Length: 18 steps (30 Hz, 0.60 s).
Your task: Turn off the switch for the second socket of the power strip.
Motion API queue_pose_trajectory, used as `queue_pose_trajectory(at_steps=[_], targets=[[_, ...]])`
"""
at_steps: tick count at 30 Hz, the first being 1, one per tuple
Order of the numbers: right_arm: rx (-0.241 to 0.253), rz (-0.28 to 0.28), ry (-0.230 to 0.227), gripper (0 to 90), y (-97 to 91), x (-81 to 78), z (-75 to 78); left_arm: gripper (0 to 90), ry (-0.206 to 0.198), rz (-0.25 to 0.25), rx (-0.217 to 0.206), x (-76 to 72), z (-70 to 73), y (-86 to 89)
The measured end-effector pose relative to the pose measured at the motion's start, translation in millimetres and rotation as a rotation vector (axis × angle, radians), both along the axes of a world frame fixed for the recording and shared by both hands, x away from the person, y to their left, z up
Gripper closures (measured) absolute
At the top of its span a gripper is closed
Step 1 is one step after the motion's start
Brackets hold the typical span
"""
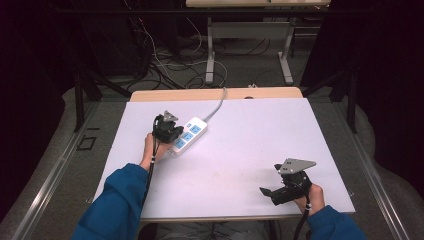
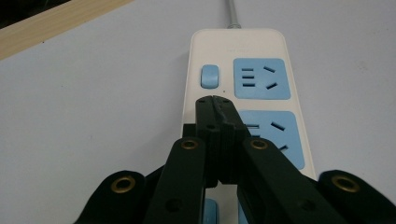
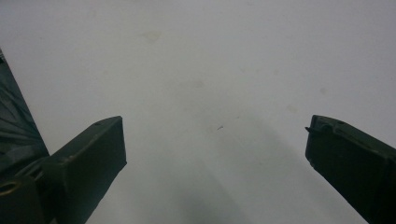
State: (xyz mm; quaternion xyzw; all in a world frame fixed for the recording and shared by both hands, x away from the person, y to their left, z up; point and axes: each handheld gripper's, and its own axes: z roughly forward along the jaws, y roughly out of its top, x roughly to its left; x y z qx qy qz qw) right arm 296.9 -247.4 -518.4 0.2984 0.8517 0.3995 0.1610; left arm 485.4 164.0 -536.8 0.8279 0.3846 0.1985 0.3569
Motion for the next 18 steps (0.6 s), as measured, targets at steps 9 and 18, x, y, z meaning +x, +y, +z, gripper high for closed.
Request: queue_pose_trajectory(at_steps=[9,18], targets=[[0.005,-0.007,0.006,4.7,0.4,-1.0,0.1,90.0,-0.003,0.000,0.002,0.0,0.1,-0.3],[0.011,-0.011,-0.002,4.7,0.2,-0.5,0.4,90.0,-0.009,0.012,0.005,-0.5,0.5,-1.1]])
